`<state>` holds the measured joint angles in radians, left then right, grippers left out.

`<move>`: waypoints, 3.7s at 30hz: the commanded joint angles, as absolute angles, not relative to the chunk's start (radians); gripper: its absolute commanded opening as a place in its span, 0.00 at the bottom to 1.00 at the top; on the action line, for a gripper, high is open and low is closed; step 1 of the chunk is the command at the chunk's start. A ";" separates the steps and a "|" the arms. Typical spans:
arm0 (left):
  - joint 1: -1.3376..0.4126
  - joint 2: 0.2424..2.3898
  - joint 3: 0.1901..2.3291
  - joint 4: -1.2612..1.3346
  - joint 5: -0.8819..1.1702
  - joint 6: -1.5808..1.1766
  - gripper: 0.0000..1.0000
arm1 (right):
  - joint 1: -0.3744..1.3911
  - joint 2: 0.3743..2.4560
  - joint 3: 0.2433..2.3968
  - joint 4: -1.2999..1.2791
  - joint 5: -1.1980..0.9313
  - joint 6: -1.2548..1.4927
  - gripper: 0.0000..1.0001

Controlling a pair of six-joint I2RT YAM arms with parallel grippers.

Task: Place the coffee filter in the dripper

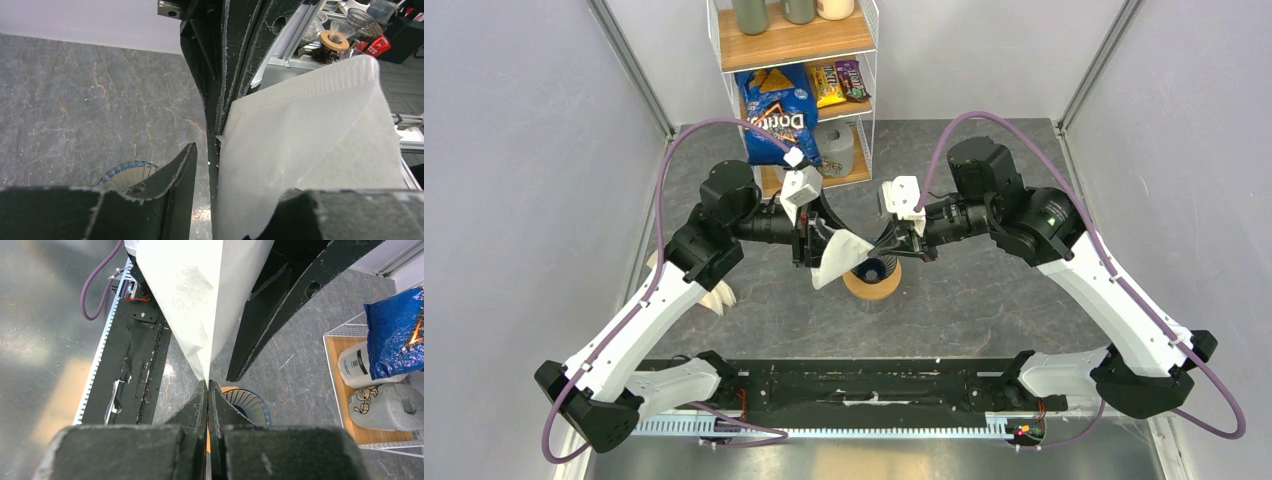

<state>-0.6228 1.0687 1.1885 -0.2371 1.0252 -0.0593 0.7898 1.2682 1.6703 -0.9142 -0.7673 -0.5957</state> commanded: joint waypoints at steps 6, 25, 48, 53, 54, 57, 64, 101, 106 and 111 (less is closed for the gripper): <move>-0.632 1.088 1.243 -0.258 0.952 -0.159 0.02 | 0.795 1.263 1.685 -0.927 -0.735 -0.607 0.21; -0.588 1.179 1.340 -0.391 0.691 -0.629 0.02 | 0.844 1.270 1.602 -0.761 -0.323 -0.678 0.79; -0.577 1.153 1.299 -0.340 0.732 -0.659 0.08 | 0.854 1.256 1.561 -0.727 -0.354 -0.736 0.30; -0.577 1.135 1.286 -0.344 0.728 -0.621 0.25 | 0.855 1.251 1.559 -0.736 -0.362 -0.729 0.19; -0.577 1.130 1.282 -0.350 0.726 -0.610 0.25 | 0.854 1.250 1.560 -0.736 -0.362 -0.723 0.16; -0.577 1.117 1.276 -0.367 0.724 -0.575 0.25 | 0.854 1.250 1.563 -0.747 -0.363 -0.717 0.11; -0.575 1.086 1.285 -0.433 0.732 -0.454 0.24 | 0.854 1.241 1.564 -0.770 -0.384 -0.705 0.07; -0.577 1.064 1.411 -0.703 1.040 0.363 0.76 | 0.845 1.292 1.649 -1.041 -0.789 -0.623 0.00; -0.592 1.085 1.417 -0.702 1.081 0.371 0.87 | 0.851 1.309 1.658 -1.059 -0.802 -0.627 0.00; -0.608 1.105 1.425 -0.690 1.055 0.372 0.89 | 0.858 1.319 1.664 -1.080 -0.817 -0.636 0.00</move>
<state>-0.5941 1.0943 1.3815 -0.7055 1.0355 0.3252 0.8490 1.3128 1.6444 -1.0561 -0.7776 -0.6392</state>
